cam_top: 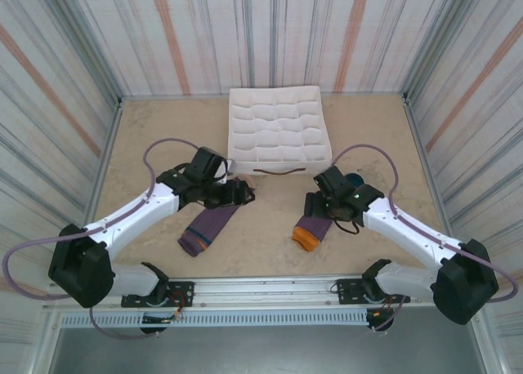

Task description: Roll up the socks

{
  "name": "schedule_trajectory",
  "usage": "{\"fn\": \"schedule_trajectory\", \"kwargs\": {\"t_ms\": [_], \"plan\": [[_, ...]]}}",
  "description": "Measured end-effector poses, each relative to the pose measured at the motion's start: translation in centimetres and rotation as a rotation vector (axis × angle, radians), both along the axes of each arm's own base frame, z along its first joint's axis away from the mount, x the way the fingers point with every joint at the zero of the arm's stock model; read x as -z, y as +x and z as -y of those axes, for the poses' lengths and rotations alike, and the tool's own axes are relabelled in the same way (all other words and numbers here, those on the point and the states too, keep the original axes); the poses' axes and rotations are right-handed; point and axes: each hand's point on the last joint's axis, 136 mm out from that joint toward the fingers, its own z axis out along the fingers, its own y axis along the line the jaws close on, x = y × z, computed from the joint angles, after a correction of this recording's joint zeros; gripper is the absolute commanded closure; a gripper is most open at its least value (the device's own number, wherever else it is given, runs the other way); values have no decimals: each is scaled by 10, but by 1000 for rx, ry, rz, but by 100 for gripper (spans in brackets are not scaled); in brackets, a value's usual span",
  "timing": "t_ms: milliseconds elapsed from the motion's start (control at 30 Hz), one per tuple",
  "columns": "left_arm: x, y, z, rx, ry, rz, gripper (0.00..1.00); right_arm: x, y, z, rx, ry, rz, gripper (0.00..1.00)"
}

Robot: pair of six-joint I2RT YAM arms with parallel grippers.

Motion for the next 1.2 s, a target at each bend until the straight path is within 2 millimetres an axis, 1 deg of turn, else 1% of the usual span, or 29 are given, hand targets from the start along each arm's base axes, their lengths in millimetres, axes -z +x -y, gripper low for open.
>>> {"fn": "schedule_trajectory", "kwargs": {"t_ms": [133, 233, 367, 467, 567, 700, 800, 1033, 1133, 1200], "plan": [[8, -4, 14, 12, -23, -41, 8, 10, -4, 5, 21, 9, -30, 9], [14, -5, 21, 8, -48, -74, 8, 20, -1, 1, 23, 22, -56, 8], [20, -5, 26, 2, -69, -103, 8, 39, 4, -13, -5, 47, -99, 8], [20, -4, 28, -3, -78, -104, 8, 51, 7, -24, -31, 58, -118, 8], [20, -4, 28, -4, -79, -103, 8, 63, 6, -33, -56, 57, -143, 8], [20, -4, 28, -4, -78, -104, 7, 63, 13, -46, -78, 82, -123, 8], [20, -4, 27, -7, -88, -117, 8, 61, 16, -61, -113, 105, -96, 8], [26, -2, 19, -47, -99, -165, 8, 58, 9, -103, -201, 185, -68, 7], [25, -1, 18, -59, -105, -172, 8, 56, 6, -116, -225, 193, -68, 6], [25, 0, 17, -66, -113, -181, 8, 54, 4, -122, -232, 193, -74, 5]]}}
